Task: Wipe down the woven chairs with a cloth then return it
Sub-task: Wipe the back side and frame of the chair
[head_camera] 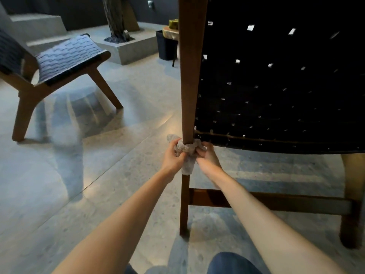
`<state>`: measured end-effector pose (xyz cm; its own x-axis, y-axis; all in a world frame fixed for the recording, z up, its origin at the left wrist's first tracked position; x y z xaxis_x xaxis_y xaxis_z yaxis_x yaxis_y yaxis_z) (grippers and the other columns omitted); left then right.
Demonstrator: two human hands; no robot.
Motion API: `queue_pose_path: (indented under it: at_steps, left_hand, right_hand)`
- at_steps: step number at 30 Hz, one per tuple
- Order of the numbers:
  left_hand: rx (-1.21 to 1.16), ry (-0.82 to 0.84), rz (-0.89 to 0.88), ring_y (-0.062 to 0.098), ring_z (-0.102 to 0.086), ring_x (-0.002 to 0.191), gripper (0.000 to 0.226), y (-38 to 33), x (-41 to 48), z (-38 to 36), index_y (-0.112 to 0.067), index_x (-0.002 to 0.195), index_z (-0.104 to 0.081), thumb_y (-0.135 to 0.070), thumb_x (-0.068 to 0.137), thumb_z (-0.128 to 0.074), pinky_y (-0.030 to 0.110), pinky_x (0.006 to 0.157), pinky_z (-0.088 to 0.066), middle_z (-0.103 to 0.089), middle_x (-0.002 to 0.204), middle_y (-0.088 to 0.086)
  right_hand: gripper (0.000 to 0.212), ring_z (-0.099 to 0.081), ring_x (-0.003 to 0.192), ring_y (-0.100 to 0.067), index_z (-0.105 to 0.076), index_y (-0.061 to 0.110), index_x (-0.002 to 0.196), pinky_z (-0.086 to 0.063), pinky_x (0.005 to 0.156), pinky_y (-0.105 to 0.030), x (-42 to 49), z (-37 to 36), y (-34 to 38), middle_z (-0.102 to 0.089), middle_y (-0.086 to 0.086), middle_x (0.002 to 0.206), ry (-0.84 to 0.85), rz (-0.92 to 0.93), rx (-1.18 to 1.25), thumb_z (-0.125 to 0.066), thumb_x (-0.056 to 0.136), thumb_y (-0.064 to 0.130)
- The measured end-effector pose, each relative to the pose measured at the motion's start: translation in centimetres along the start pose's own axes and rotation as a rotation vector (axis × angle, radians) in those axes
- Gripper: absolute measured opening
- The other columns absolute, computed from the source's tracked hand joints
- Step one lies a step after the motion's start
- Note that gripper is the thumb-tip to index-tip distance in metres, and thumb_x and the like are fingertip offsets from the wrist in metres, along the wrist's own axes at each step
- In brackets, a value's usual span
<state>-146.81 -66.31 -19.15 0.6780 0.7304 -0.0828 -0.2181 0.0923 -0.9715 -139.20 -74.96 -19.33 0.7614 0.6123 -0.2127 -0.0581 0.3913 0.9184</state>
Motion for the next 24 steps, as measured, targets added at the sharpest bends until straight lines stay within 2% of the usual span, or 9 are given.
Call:
queue_pose_path:
  at_steps: [3,7,11,15,18,21,24]
  left_hand:
    - [-0.039,-0.022,-0.080,0.016,-0.059,0.105,0.038,-0.7,-0.2,0.5,-0.020,0.123,-0.052,-0.001,0.091,-0.055,0.014,0.075,-0.054,-0.060,0.119,0.010]
    - [-0.039,-0.082,-0.231,0.017,-0.063,0.103,0.048,-2.8,-1.6,1.4,-0.044,0.115,-0.049,-0.003,0.089,-0.056,0.031,0.086,-0.056,-0.065,0.115,0.006]
    - [-0.056,-0.188,-0.355,0.012,-0.066,0.096,0.048,-5.9,-3.2,2.2,-0.049,0.114,-0.051,-0.011,0.087,-0.060,0.035,0.082,-0.057,-0.069,0.106,-0.001]
    - [-0.124,-0.277,-0.428,0.008,-0.065,0.096,0.038,-9.9,-5.2,2.9,-0.032,0.119,-0.058,-0.011,0.087,-0.063,0.030,0.081,-0.057,-0.069,0.104,-0.004]
    - [-0.198,-0.334,-0.506,0.006,-0.065,0.097,0.038,-13.3,-6.8,3.5,-0.017,0.125,-0.059,-0.011,0.087,-0.065,0.021,0.077,-0.055,-0.067,0.102,-0.010]
    - [-0.254,-0.375,-0.590,0.000,-0.065,0.094,0.036,-16.6,-8.4,3.9,-0.020,0.121,-0.057,-0.008,0.087,-0.066,0.013,0.073,-0.052,-0.063,0.100,-0.019]
    - [-0.274,-0.399,-0.648,-0.002,-0.065,0.091,0.035,-19.0,-9.5,4.2,-0.025,0.117,-0.056,-0.008,0.088,-0.065,0.015,0.073,-0.053,-0.062,0.097,-0.022]
  right_hand:
    - [0.049,-0.052,0.126,-0.014,-0.041,0.023,0.136,-0.041,0.106,-0.032,-0.9,0.4,0.6,-0.057,0.001,0.135,-0.039,0.021,0.069,-0.048,0.095,-0.002]
    - [0.043,-0.054,0.120,-0.007,-0.046,0.020,0.133,-0.043,0.101,-0.024,-3.4,1.6,3.2,-0.058,0.003,0.130,-0.085,0.164,0.169,-0.052,0.095,0.001]
    - [0.037,-0.056,0.107,0.003,-0.052,0.015,0.128,-0.045,0.089,-0.008,-5.4,3.3,7.0,-0.060,0.008,0.117,-0.159,0.371,0.190,-0.058,0.093,0.003]
    - [0.025,-0.063,0.090,0.009,-0.060,0.019,0.109,-0.050,0.084,-0.012,-7.7,5.3,11.3,-0.066,0.012,0.099,-0.234,0.524,0.187,-0.068,0.087,0.009]
    - [0.020,-0.067,0.087,0.003,-0.062,0.014,0.105,-0.053,0.079,-0.016,-9.6,6.6,14.1,-0.069,0.008,0.093,-0.274,0.608,0.244,-0.069,0.086,0.011]
    - [0.020,-0.068,0.084,0.000,-0.061,0.010,0.106,-0.052,0.073,-0.014,-11.3,7.3,16.5,-0.069,0.007,0.088,-0.316,0.723,0.263,-0.068,0.087,0.012]
    - [0.025,-0.068,0.094,-0.008,-0.059,0.010,0.113,-0.055,0.081,-0.021,-12.3,7.8,18.2,-0.070,-0.002,0.099,-0.315,0.766,0.313,-0.066,0.090,0.014]
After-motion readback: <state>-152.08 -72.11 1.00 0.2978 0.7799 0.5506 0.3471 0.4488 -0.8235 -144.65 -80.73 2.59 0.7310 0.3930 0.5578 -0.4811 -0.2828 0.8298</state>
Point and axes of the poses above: each hand's wrist, its own x-axis towards the middle knuckle, its own z-axis out of the back of the hand, y = z × x, the point moved 2 cm from there along x, towards the middle knuckle
